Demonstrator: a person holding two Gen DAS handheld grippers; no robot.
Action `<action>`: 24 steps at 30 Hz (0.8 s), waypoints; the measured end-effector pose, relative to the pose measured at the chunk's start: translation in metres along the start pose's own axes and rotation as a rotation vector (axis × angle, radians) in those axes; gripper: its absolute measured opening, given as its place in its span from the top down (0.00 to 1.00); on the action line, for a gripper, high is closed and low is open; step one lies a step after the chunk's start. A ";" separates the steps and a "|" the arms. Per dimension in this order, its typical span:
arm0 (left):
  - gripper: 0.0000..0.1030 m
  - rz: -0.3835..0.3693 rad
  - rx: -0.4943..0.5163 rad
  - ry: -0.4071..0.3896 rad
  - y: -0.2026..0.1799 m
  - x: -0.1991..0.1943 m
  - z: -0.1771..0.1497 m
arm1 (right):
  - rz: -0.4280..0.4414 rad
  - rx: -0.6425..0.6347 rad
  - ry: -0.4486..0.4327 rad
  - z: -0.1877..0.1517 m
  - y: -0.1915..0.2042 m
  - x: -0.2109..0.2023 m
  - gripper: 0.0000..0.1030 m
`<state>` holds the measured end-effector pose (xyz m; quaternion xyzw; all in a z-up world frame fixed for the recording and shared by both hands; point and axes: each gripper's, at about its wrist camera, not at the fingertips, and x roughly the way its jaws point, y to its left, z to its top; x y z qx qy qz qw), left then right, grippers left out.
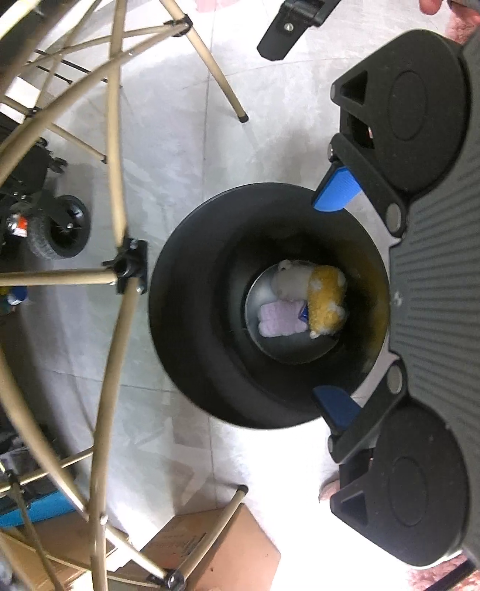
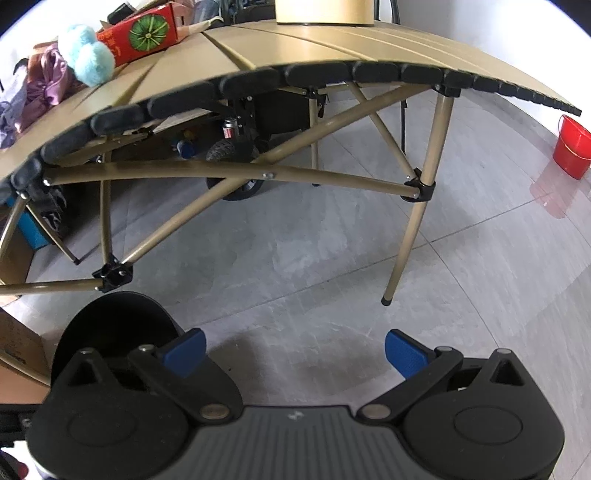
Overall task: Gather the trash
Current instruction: 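Raise both tools back toward the items on the table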
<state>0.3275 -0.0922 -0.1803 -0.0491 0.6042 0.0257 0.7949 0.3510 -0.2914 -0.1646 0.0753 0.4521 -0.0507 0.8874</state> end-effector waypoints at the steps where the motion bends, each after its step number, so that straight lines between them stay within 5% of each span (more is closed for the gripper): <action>1: 0.00 0.001 -0.003 -0.009 0.002 -0.004 0.000 | 0.004 -0.001 -0.002 0.000 0.001 -0.001 0.00; 24: 0.00 0.074 0.014 -0.247 0.037 -0.101 -0.025 | 0.206 -0.020 -0.148 0.008 0.022 -0.072 0.00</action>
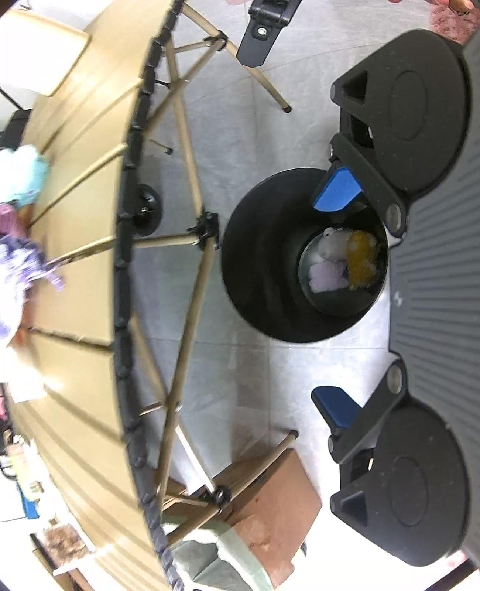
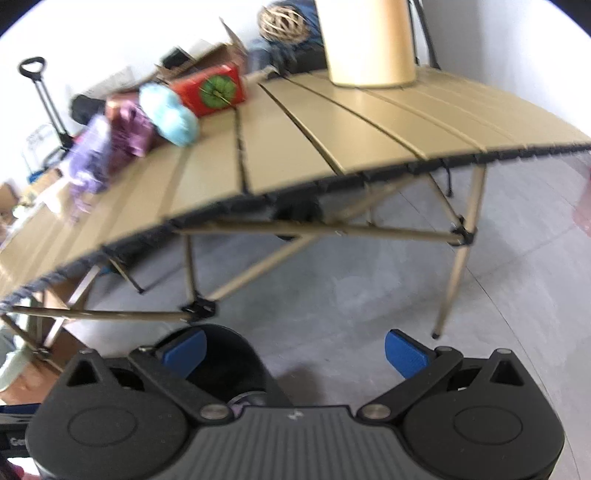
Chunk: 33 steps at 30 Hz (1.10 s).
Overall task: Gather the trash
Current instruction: 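Raise both tools back toward the items on the table, then grasp the lavender drawstring pouch with the right gripper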
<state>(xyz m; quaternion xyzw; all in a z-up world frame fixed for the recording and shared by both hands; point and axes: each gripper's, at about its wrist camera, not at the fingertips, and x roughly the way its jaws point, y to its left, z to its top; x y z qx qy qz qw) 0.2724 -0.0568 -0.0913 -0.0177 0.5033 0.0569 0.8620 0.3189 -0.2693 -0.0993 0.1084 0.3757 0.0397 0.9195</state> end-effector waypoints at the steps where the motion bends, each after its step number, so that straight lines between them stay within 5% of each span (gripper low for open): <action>1: 0.00 0.001 -0.004 -0.013 0.003 -0.006 0.000 | 0.015 -0.006 -0.014 0.001 0.004 -0.005 0.00; 14: 0.00 -0.040 -0.092 -0.233 0.055 -0.073 0.017 | 0.219 -0.010 -0.266 0.025 0.029 -0.064 0.00; 21: 0.00 -0.034 -0.143 -0.339 0.074 -0.088 0.040 | 0.159 -0.079 -0.321 0.041 0.063 -0.063 0.00; 33: 0.00 0.022 -0.307 -0.420 0.115 -0.068 0.099 | 0.209 -0.133 -0.432 0.076 0.127 -0.022 0.00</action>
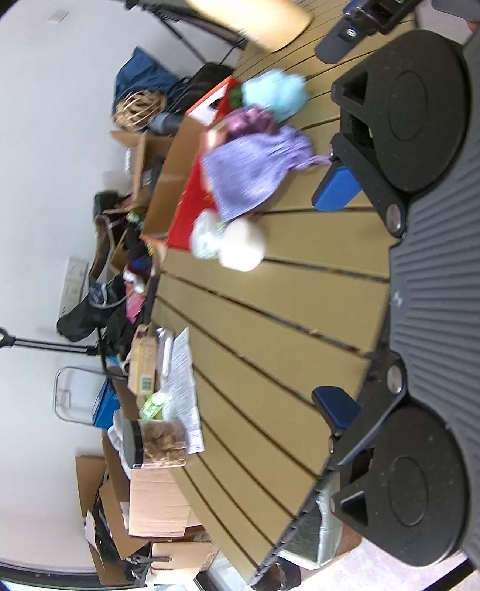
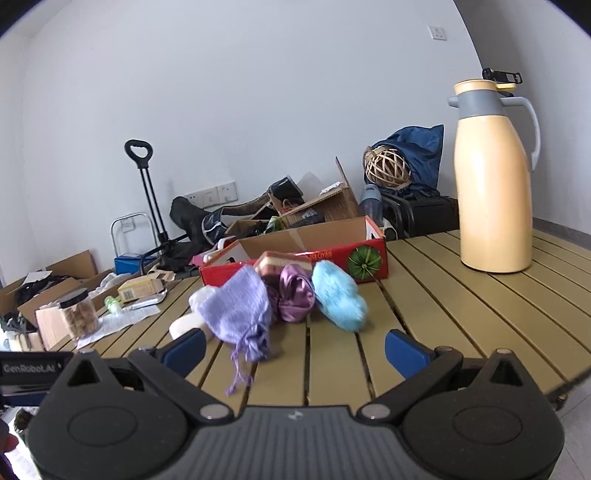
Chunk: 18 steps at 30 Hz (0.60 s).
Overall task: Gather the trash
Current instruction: 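Grasp the lavender drawstring pouch with the right gripper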
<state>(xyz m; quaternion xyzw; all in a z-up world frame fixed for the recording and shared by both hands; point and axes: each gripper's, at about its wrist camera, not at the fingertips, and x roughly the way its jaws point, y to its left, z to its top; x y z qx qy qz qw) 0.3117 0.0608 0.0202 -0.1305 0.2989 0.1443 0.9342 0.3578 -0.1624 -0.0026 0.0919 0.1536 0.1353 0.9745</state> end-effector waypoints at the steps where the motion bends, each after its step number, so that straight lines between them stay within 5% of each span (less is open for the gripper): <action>1: 0.00 0.011 -0.009 -0.006 0.001 0.005 0.003 | 0.004 -0.008 0.000 0.001 0.004 0.010 0.00; 11: 0.00 0.102 0.010 -0.056 0.005 0.053 0.025 | 0.003 -0.147 0.071 0.000 0.037 0.088 0.00; 18: 0.00 0.074 0.002 -0.101 0.015 0.071 0.029 | -0.048 -0.226 0.191 -0.006 0.056 0.143 0.15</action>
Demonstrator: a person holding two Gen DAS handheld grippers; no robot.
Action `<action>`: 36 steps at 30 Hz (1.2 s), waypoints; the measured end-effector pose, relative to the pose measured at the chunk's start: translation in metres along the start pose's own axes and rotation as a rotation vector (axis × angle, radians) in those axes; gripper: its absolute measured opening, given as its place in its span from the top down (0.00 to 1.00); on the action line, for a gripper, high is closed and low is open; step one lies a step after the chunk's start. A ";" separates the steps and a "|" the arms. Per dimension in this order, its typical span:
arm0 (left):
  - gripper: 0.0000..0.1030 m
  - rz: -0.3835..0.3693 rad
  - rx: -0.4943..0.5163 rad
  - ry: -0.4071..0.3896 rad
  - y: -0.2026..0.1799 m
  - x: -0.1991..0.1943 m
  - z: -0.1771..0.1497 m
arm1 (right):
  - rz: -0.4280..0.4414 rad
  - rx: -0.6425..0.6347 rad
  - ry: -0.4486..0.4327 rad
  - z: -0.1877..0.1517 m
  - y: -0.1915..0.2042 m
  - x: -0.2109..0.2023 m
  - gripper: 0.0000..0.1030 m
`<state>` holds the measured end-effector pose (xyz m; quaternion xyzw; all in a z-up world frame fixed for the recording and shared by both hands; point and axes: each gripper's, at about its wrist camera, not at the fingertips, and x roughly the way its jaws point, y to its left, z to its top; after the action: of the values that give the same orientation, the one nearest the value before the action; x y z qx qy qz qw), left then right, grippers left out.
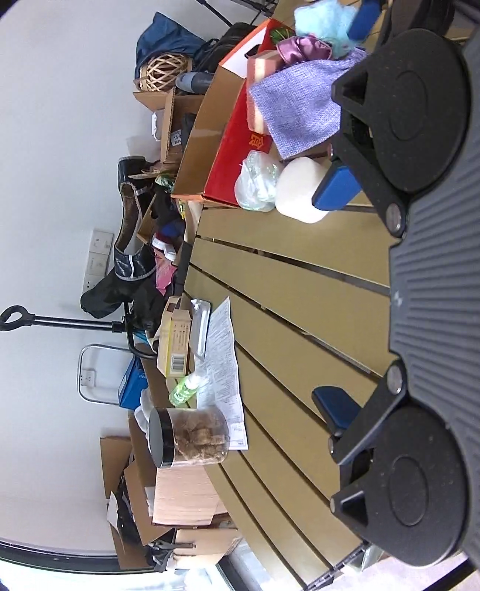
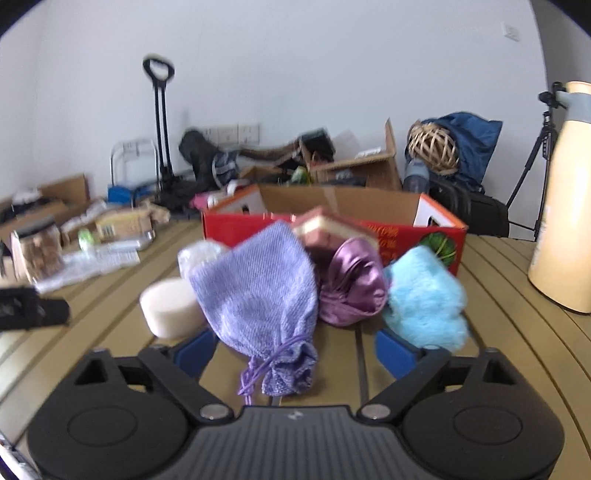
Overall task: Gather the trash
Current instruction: 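Grasp the lavender drawstring pouch with the right gripper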
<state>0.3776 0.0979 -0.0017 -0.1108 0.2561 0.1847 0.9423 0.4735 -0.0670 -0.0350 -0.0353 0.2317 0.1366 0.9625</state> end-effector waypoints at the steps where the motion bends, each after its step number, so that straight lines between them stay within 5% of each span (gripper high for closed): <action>1: 0.00 -0.001 0.006 -0.002 0.000 0.001 0.001 | -0.001 0.002 0.029 0.000 0.001 0.006 0.16; 5: 0.00 -0.014 0.046 -0.015 -0.004 0.003 0.003 | 0.021 0.011 0.062 0.000 0.005 0.016 0.36; 7: 0.00 -0.023 0.051 -0.014 -0.006 0.004 0.003 | 0.024 -0.006 0.077 -0.001 0.008 0.018 0.67; 8: 0.00 -0.026 0.056 -0.008 -0.008 0.006 0.003 | 0.025 -0.004 0.078 -0.002 0.008 0.018 0.71; 17: 0.00 -0.062 0.085 -0.006 -0.018 0.012 0.008 | 0.054 0.049 -0.019 0.004 -0.012 -0.015 0.76; 27: 0.00 -0.125 0.193 0.013 -0.067 0.044 0.015 | -0.097 0.135 -0.196 0.009 -0.077 -0.083 0.76; 36: 0.00 -0.112 0.243 0.045 -0.091 0.083 0.013 | -0.195 0.239 -0.212 -0.006 -0.148 -0.095 0.76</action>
<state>0.4859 0.0437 -0.0238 -0.0141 0.2910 0.0968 0.9517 0.4314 -0.2332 0.0037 0.0715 0.1392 0.0170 0.9875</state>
